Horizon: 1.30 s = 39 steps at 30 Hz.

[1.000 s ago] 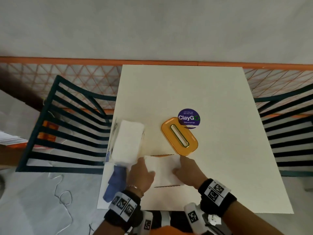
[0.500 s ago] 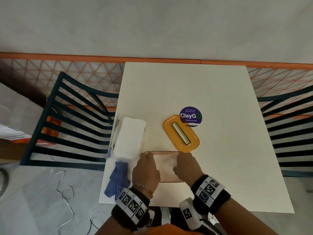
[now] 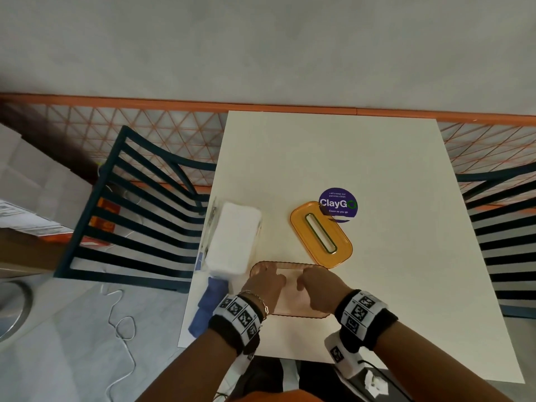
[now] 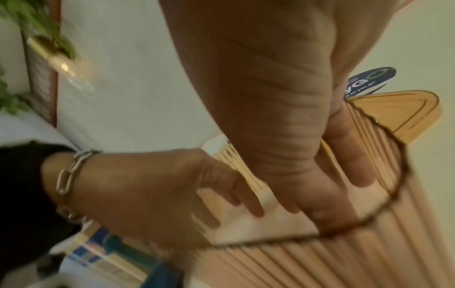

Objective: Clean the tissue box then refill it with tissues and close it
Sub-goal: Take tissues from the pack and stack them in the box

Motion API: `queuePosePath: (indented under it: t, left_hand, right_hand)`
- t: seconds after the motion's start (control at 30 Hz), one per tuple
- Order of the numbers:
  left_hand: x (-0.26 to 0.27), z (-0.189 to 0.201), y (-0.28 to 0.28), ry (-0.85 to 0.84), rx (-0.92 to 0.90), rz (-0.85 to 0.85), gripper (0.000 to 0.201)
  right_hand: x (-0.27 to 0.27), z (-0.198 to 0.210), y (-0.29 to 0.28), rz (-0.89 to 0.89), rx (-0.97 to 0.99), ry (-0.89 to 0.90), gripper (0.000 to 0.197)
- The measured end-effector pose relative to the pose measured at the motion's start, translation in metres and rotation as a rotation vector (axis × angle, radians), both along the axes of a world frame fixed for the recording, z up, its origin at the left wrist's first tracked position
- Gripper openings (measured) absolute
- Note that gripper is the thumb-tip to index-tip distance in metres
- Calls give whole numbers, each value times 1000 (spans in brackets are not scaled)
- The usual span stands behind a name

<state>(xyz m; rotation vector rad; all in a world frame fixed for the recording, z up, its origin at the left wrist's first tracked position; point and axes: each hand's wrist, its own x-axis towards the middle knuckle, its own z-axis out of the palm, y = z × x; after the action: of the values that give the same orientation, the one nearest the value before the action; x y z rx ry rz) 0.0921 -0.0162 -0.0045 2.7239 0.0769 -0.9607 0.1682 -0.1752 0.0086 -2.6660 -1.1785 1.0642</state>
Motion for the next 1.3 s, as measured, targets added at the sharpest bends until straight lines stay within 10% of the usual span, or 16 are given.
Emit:
queuePosePath:
  t: [0.17,0.3,0.57,1.03,1.3]
  left_hand:
    - [-1,52,42,-338,-330,587,21]
    - [9,44,87,-394,-96,857,48]
    - [13,15,107,-243,34,942,91]
    - [11,17,110,-328,-317,1153,51]
    - [-13,33,109,-567,-469,1116,34]
  right_hand:
    - [17,20,-8,-262,262,-113,21]
    - [22,17,-19,-479,340,-162,21]
    - [23,-5,-22,-594,316,-58,18]
    - [28,2,-19,-592,298,16,13]
    - [49,44,32,-482,473,49,68]
